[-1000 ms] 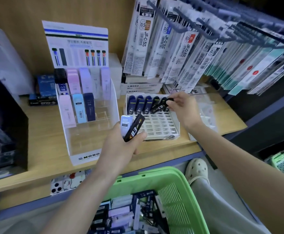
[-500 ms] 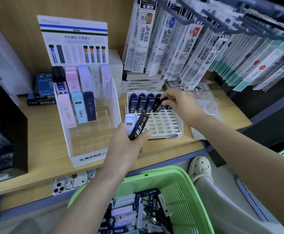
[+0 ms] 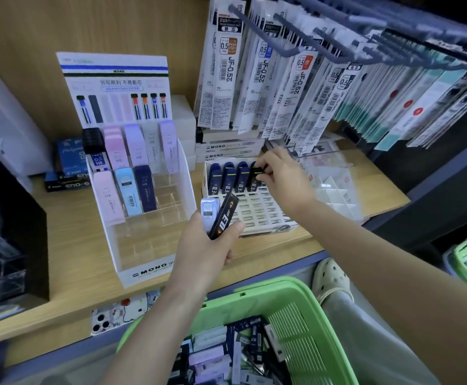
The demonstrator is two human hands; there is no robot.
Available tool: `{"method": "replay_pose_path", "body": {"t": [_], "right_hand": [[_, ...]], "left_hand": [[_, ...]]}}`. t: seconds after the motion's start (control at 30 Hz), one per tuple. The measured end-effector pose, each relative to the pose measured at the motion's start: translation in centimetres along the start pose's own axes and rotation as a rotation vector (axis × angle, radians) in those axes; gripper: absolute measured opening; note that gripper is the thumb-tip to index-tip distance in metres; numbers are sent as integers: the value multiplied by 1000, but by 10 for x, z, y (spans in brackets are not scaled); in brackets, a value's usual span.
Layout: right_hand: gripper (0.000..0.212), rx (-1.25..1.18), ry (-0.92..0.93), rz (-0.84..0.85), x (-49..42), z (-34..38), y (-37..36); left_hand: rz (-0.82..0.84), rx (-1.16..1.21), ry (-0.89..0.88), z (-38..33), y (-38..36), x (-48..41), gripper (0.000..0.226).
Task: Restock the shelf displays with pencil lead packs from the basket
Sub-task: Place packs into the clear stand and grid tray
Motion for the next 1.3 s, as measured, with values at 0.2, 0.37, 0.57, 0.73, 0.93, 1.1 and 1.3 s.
{"method": "replay_pose_path", "body": {"t": [0.2,0.37,0.57,0.73,0.93,1.1,1.3], "right_hand": [[23,-415,-169,-2,40,36,12],[10,-714,-171,315,70,69,-5],[15,-986,-320,226,76,54,3],[10,-1044,-391,310,98,56,-3],[26,-694,-251,390,114,78,-4],[53,-588,-149,349,106,97,9],[42,-519,-165,229,74,70,28]], "left_hand": [[21,-27,-7,7,-1,0,14],[92,-118,80,19,-4,2,16],[124,17,113,14,4,11,19],[28,141,53,6,22,11,18],[25,42,-31,-3,26,17,13],[90,-17,-35,-4,21,22,15],[70,4,-11,-3,26,18,14]]}}
Point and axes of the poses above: each hand's wrist, its own x-axis away from the middle knuckle, its own y-axis out of the back of the hand, z = x × y, the point moved 8 cm from there along -x, towards the middle knuckle, and after that the axes turned 4 degrees about y, right-handed, at the moved point
